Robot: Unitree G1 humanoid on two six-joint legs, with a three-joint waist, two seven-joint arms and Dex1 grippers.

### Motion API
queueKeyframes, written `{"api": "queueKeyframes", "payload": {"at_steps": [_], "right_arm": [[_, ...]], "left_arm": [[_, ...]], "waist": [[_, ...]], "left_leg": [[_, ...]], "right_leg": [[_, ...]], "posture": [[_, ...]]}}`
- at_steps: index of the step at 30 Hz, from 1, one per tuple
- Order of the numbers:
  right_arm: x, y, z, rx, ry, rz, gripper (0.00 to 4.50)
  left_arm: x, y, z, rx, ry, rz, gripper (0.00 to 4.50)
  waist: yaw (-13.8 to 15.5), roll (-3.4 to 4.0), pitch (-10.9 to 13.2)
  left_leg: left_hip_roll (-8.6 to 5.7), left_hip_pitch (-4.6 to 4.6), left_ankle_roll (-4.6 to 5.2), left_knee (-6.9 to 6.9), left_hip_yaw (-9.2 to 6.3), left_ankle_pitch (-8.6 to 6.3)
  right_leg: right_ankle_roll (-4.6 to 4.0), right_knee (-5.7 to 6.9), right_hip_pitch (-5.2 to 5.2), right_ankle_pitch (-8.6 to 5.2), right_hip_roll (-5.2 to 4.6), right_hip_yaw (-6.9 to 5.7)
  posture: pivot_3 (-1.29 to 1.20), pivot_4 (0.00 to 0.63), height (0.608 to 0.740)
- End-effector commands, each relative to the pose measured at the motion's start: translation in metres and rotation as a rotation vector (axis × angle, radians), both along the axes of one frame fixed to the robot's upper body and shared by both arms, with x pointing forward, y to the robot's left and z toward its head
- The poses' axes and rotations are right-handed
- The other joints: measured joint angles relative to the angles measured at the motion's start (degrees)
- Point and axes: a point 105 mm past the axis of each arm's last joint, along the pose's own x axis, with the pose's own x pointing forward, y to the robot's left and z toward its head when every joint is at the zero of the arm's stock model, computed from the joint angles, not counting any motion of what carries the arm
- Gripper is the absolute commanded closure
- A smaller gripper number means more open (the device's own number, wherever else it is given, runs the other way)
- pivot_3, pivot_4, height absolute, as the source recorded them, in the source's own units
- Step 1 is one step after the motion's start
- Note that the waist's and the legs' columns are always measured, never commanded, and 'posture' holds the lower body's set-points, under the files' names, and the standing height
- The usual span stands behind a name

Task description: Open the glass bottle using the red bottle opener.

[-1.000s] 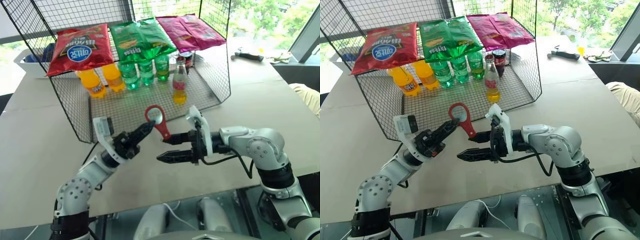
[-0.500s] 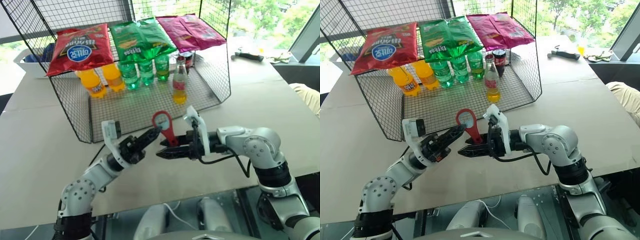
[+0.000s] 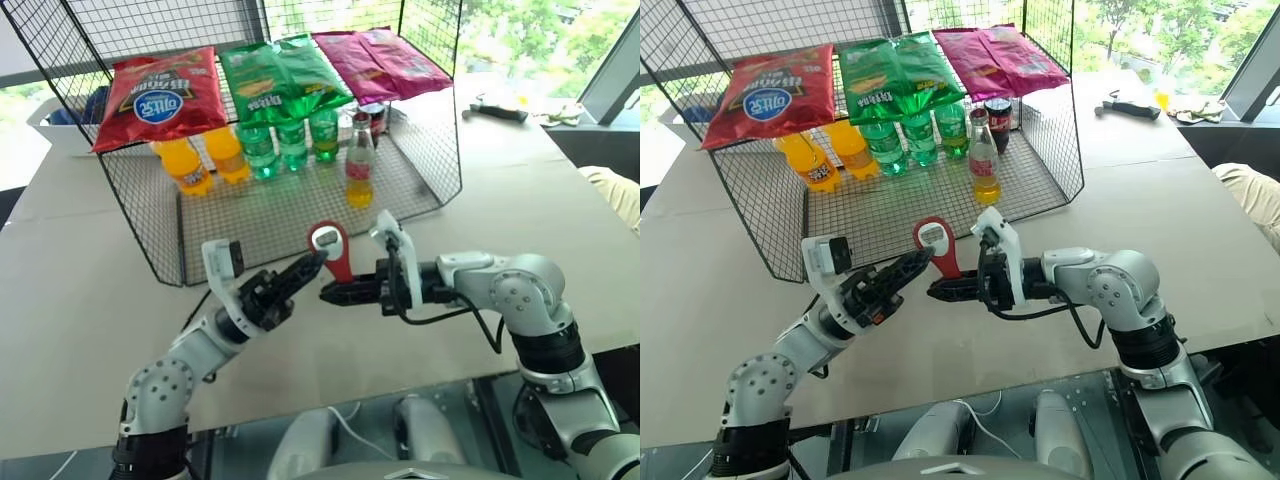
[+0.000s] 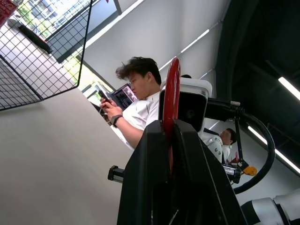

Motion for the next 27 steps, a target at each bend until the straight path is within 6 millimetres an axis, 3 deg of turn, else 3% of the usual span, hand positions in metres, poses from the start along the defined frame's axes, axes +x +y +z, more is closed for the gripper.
{"api": "queueKeyframes", "payload": {"at_steps": [1, 7, 8, 12, 16, 21, 27], "right_arm": [[0.002, 0.002, 0.003, 0.017, -0.029, -0.028, 4.5], [0.044, -0.024, -0.015, -0.056, -0.15, -0.335, 4.5], [0.052, -0.03, -0.016, -0.062, -0.182, -0.393, 4.5], [0.079, -0.052, -0.005, -0.064, -0.375, -0.606, 4.5], [0.092, -0.067, 0.019, -0.008, -0.56, -0.776, 4.5], [0.09, -0.082, 0.04, -0.002, -0.754, -0.912, 4.5], [0.082, -0.093, 0.058, 0.01, -0.911, -1.026, 4.5]], "left_arm": [[0.01, 0.015, 0.006, 0.015, -0.027, 0.114, 3.05], [0.019, 0.022, 0.007, 0.049, -0.049, 0.201, 0.17], [0.022, 0.023, 0.006, 0.071, -0.059, 0.222, 0.04], [0.041, 0.021, 0.004, 0.221, -0.144, 0.335, 0.04], [0.064, 0.011, -0.005, 0.46, -0.281, 0.458, 0.04], [0.1, -0.003, -0.011, 0.626, -0.359, 0.598, 0.04], [0.131, -0.028, -0.002, 0.666, -0.448, 0.641, 0.04]], "waist": [[0.0, 0.0, 0.0], [0.1, -0.02, 0.0], [0.2, -0.03, 0.0], [0.2, -0.04, 0.0], [0.2, -0.05, 0.0], [0.6, -0.06, 0.0], [0.4, -0.07, 0.0]], "left_leg": [[0.01, -0.01, 0.0, 0.0, -0.01, 0.0], [-0.06, -0.24, -0.01, 0.01, 0.0, 0.01], [-0.07, -0.33, -0.01, 0.03, 0.0, 0.01], [-0.14, -0.78, -0.03, 0.14, 0.05, 0.03], [-0.25, -0.78, -0.03, 0.11, 0.09, 0.03], [-0.32, -0.8, -0.03, 0.11, 0.07, 0.03], [-0.38, -0.81, -0.03, 0.11, 0.05, 0.03]], "right_leg": [[0.0, 0.0, -0.01, 0.0, 0.0, -0.01], [0.01, -0.01, -0.24, 0.0, -0.05, 0.0], [0.01, 0.0, -0.32, 0.01, -0.05, 0.0], [0.01, 0.13, -0.78, 0.03, -0.07, 0.04], [0.01, 0.11, -0.78, 0.03, -0.05, 0.08], [0.01, 0.09, -0.78, 0.03, -0.07, 0.08], [0.01, 0.1, -0.81, 0.03, -0.1, 0.08]], "posture": [[0.0, 0.15, 0.74], [0.0, 0.15, 0.74], [0.0, 0.15, 0.74], [0.0, 0.15, 0.74], [0.0, 0.15, 0.74], [0.0, 0.15, 0.74], [0.0, 0.15, 0.74]]}}
